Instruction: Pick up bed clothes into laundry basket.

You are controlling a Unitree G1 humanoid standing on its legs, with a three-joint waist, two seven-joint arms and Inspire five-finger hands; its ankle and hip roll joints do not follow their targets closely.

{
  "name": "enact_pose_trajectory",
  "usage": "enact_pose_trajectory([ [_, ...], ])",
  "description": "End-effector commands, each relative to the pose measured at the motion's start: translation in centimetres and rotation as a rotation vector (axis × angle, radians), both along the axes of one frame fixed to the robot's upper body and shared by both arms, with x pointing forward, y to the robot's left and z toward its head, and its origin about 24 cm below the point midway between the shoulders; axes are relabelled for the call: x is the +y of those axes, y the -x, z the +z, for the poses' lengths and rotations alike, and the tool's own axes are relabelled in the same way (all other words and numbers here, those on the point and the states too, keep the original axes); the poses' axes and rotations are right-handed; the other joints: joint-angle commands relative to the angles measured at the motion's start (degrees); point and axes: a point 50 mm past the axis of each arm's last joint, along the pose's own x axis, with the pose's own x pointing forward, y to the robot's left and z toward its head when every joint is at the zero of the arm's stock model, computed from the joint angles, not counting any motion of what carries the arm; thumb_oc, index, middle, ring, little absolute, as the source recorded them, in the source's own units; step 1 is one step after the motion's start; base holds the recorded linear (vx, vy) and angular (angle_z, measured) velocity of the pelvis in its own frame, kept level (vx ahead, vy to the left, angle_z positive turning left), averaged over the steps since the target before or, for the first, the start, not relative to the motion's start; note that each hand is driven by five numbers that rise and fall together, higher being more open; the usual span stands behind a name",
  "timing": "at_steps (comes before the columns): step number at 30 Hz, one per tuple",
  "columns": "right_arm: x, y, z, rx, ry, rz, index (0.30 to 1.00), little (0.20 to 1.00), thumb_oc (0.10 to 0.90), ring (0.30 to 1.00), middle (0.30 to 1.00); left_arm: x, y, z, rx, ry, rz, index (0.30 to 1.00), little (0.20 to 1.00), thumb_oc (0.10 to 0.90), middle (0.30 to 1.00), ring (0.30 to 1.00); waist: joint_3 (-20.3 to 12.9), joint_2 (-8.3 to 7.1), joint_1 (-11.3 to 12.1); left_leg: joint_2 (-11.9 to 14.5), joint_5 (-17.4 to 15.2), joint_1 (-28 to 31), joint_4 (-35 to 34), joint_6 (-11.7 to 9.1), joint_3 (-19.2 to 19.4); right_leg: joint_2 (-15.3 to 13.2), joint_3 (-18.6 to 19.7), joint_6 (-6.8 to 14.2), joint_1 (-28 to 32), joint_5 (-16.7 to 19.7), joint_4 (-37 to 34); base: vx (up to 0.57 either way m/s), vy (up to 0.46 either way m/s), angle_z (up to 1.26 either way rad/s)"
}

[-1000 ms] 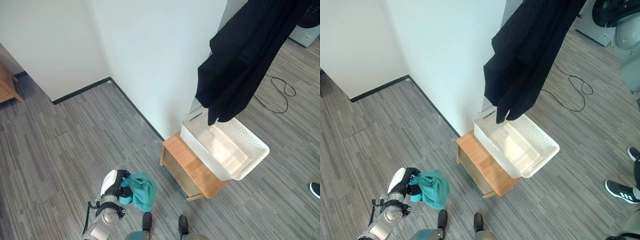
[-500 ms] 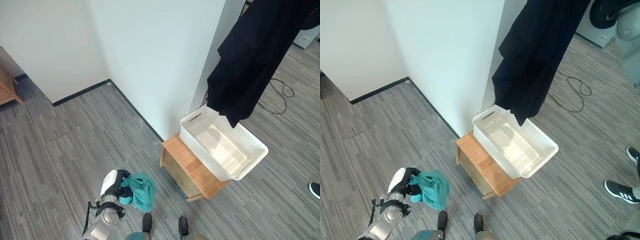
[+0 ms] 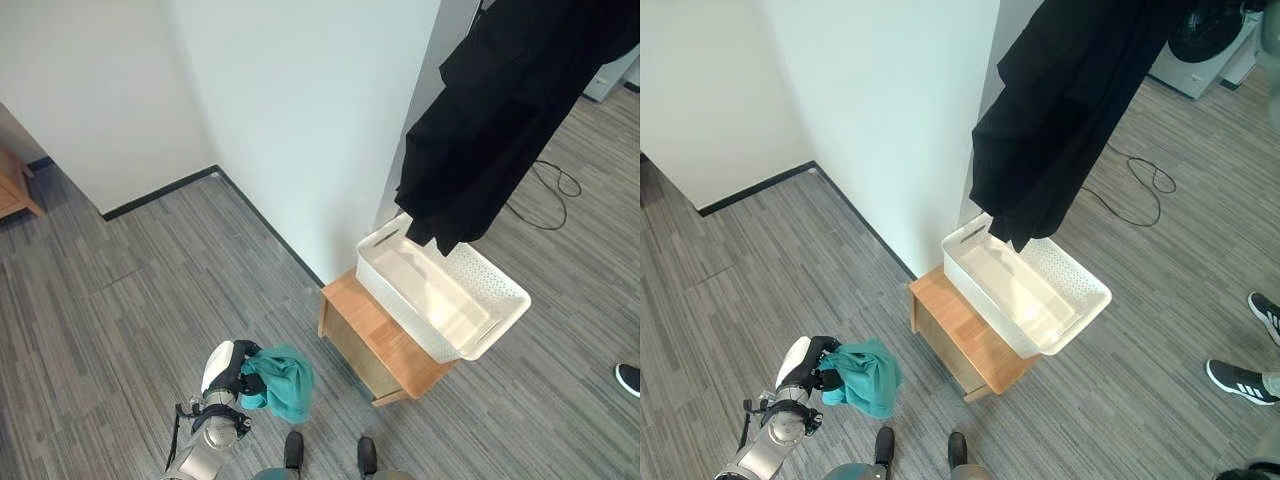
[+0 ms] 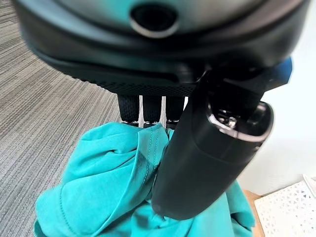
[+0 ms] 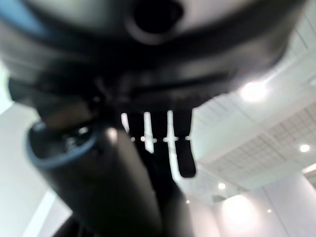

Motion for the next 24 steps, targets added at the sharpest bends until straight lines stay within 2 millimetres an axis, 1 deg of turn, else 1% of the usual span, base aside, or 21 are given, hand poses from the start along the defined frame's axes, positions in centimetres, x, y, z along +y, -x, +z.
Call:
enact_pose_trajectory([
  [1, -1.4, 3.7, 2.7, -0.193, -0.021, -0.027, 0.3, 0.3, 0.4, 0.3, 0.3, -0.7, -1.6, 1.6, -0.103, -0.035, -0.09, 0.3, 0.3, 0.4, 0.3, 0.3, -7.6, -2.96, 0.8, 1.9, -8.1, 1.0, 0.1, -3.9, 3.6, -4.9, -2.1, 3.5, 2.0, -5.1, 1.9, -0.01, 0.006, -0.07],
  [2, -1.0, 3.5, 2.2, -0.183, -0.009, -0.006, 0.3, 0.3, 0.4, 0.3, 0.3, -0.8, -1.6, 1.6, -0.107, -0.03, -0.087, 0.3, 0.3, 0.4, 0.3, 0.3, -7.4, -2.74, 0.7, 1.9, -8.1, 0.9, 0.1, -3.8, 3.7, -4.9, -2.0, 3.5, 2.0, -5.2, 1.9, -0.01, 0.01, -0.08],
  [3, -0.7, 3.1, 1.2, -0.166, -0.014, 0.023, 0.3, 0.3, 0.4, 0.3, 0.3, -0.8, -1.6, 1.6, -0.107, -0.028, -0.085, 0.3, 0.3, 0.4, 0.3, 0.3, -7.4, -2.73, 0.5, 1.9, -8.2, 0.9, 0.1, -3.8, 3.8, -4.9, -2.0, 3.5, 1.9, -5.2, 1.9, -0.02, 0.008, -0.06],
  [4, 0.2, 2.2, -0.7, -0.13, -0.019, 0.098, 0.3, 0.3, 0.4, 0.3, 0.3, -1.5, -2.0, 1.9, -0.125, -0.008, -0.085, 0.3, 0.3, 0.4, 0.3, 0.3, -7.0, -1.99, 0.3, 1.9, -8.2, 0.9, 0.1, -3.6, 3.8, -5.0, -1.9, 3.5, 1.8, -5.2, 2.0, -0.06, 0.003, -0.05],
  [5, 0.4, 2.0, -1.6, -0.12, -0.027, 0.122, 0.3, 0.3, 0.4, 0.3, 0.3, -1.5, -2.0, 2.0, -0.127, -0.014, -0.09, 0.3, 0.3, 0.4, 0.3, 0.3, -6.9, -2.23, 0.2, 1.9, -7.4, 0.6, 0.1, -3.5, 3.8, -4.9, -1.9, 3.5, 1.4, -4.7, 2.2, -0.05, -0.006, -0.02],
  [8, 0.8, 1.5, -4.4, -0.077, -0.039, 0.167, 0.3, 0.3, 0.4, 0.3, 0.3, -1.8, -2.3, 2.2, -0.137, -0.016, -0.105, 0.3, 0.3, 0.4, 0.3, 0.3, -6.8, -2.63, 0.3, 1.8, -7.7, 0.8, 0.1, -3.2, 3.6, -5.0, -1.9, 3.3, 1.6, -5.0, 2.4, -0.02, -0.004, 0.0],
  [10, 0.8, 1.2, -5.6, -0.054, -0.051, 0.178, 0.3, 0.3, 0.4, 0.3, 0.3, -1.9, -2.5, 2.5, -0.147, -0.017, -0.111, 0.3, 0.3, 0.4, 0.3, 0.3, -6.6, -2.81, 0.5, 1.9, -7.7, 0.9, 0.1, -3.2, 3.5, -5.0, -1.8, 3.3, 1.6, -5.1, 2.7, 0.02, -0.006, 0.0],
  [11, 0.7, 1.2, -5.7, -0.053, -0.052, 0.177, 0.3, 0.3, 0.4, 0.3, 0.3, -1.8, -2.5, 2.5, -0.145, -0.019, -0.112, 0.3, 0.3, 0.4, 0.3, 0.3, -6.8, -2.92, 0.5, 1.9, -8.4, 1.1, 0.1, -3.2, 3.5, -5.0, -1.8, 3.3, 1.9, -5.7, 2.5, 0.03, -0.012, 0.0],
  [14, -0.1, 0.8, -7.3, -0.016, -0.082, 0.154, 0.3, 0.3, 0.4, 0.3, 0.3, -2.1, -2.8, 2.7, -0.158, -0.02, -0.114, 0.3, 0.3, 0.4, 0.3, 0.3, -6.2, -3.0, 0.6, 1.9, -8.2, 0.9, 0.1, -3.2, 3.3, -5.0, -1.7, 3.2, 1.4, -5.9, 3.3, 0.0, 0.0, 0.0],
  [17, -1.2, 0.0, -9.5, 0.052, -0.131, 0.123, 0.3, 0.3, 0.4, 0.3, 0.3, -2.1, -2.9, 2.6, -0.156, -0.034, -0.115, 0.3, 0.3, 0.4, 0.3, 0.3, -5.6, -2.8, 0.4, 2.0, -8.3, 0.9, 0.1, -3.1, 3.4, -4.9, -1.5, 3.1, 1.0, -6.2, 3.9, 0.0, -0.01, 0.0],
  [19, -2.5, -0.4, -11.1, 0.1, -0.172, 0.078, 0.3, 0.3, 0.4, 0.3, 0.3, -2.1, -2.7, 2.4, -0.143, -0.039, -0.119, 0.3, 0.3, 0.4, 0.3, 0.3, -5.1, -2.41, 0.3, 2.0, -8.2, 0.7, 0.1, -3.1, 3.6, -4.9, -1.4, 3.1, 0.6, -6.2, 4.0, 0.0, -0.017, 0.0],
  [21, -3.7, -0.6, -12.0, 0.131, -0.202, 0.025, 0.3, 0.3, 0.4, 0.3, 0.3, -2.0, -2.4, 2.1, -0.128, -0.044, -0.123, 0.3, 0.3, 0.4, 0.3, 0.3, -4.8, -2.04, 0.2, 2.0, -8.1, 0.5, 0.1, -3.1, 3.7, -5.0, -1.2, 3.1, 0.4, -6.1, 3.9, 0.0, 0.0, 0.0],
  [22, -5.2, -1.0, -13.4, 0.176, -0.254, -0.03, 0.3, 0.3, 0.4, 0.3, 0.3, -1.9, -2.2, 2.0, -0.12, -0.045, -0.126, 0.3, 0.3, 0.4, 0.3, 0.3, -4.3, -1.33, 0.2, 1.9, -7.9, 0.1, 0.1, -3.2, 4.1, -5.1, -1.1, 3.1, 0.0, -5.9, 3.7, 0.0, 0.0, 0.0],
  [23, -5.7, -1.2, -14.0, 0.194, -0.275, -0.049, 0.3, 0.3, 0.4, 0.3, 0.3, -1.8, -2.1, 1.8, -0.114, -0.046, -0.122, 0.3, 0.3, 0.4, 0.3, 0.3, -4.0, -1.03, 0.2, 1.9, -7.7, -0.2, 0.1, -3.2, 4.2, -5.1, -1.0, 3.1, -0.3, -5.7, 3.6, -0.01, -0.014, -0.03],
  [24, -5.8, -1.2, -14.0, 0.194, -0.275, -0.048, 0.3, 0.3, 0.4, 0.3, 0.3, -1.8, -2.1, 1.8, -0.114, -0.046, -0.122, 0.3, 0.3, 0.4, 0.3, 0.3, -4.1, -1.04, 0.2, 1.9, -7.7, -0.3, 0.1, -3.2, 4.2, -5.1, -0.9, 3.1, -0.4, -5.7, 3.6, -0.02, -0.008, -0.04],
])
